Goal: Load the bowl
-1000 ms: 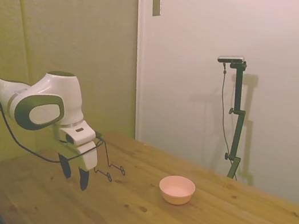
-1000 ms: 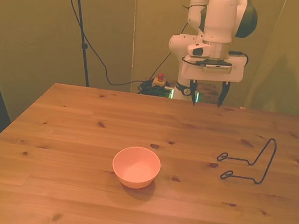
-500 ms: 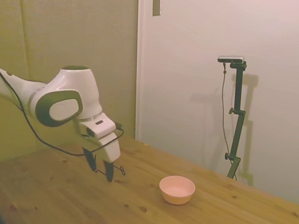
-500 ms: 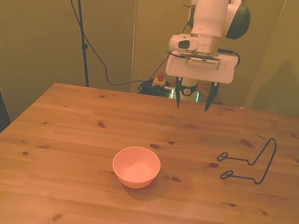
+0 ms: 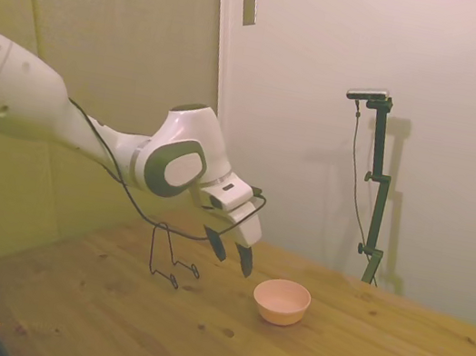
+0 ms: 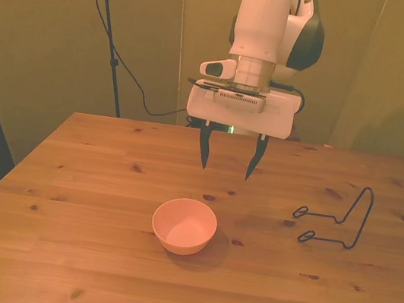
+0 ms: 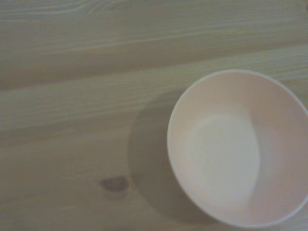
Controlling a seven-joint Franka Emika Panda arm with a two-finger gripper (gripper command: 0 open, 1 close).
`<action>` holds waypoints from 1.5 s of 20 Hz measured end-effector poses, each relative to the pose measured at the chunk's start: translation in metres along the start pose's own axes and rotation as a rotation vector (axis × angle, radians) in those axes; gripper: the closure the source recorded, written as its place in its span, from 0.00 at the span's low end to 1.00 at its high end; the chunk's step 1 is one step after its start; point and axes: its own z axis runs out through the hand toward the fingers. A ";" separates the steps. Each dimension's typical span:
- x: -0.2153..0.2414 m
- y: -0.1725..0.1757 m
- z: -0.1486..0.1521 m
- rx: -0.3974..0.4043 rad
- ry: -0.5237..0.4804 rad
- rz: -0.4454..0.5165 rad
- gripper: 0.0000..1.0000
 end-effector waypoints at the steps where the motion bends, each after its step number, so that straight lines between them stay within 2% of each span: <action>1: 0.005 -0.005 0.006 -0.004 0.003 0.009 0.00; 12: 0.017 -0.045 0.089 -0.060 -0.035 0.051 0.00; 13: 0.018 -0.046 0.095 -0.068 -0.041 0.055 1.00; 17: 0.026 -0.048 0.108 -0.076 -0.047 0.073 1.00; 30: 0.025 -0.045 0.120 -0.084 -0.082 0.106 1.00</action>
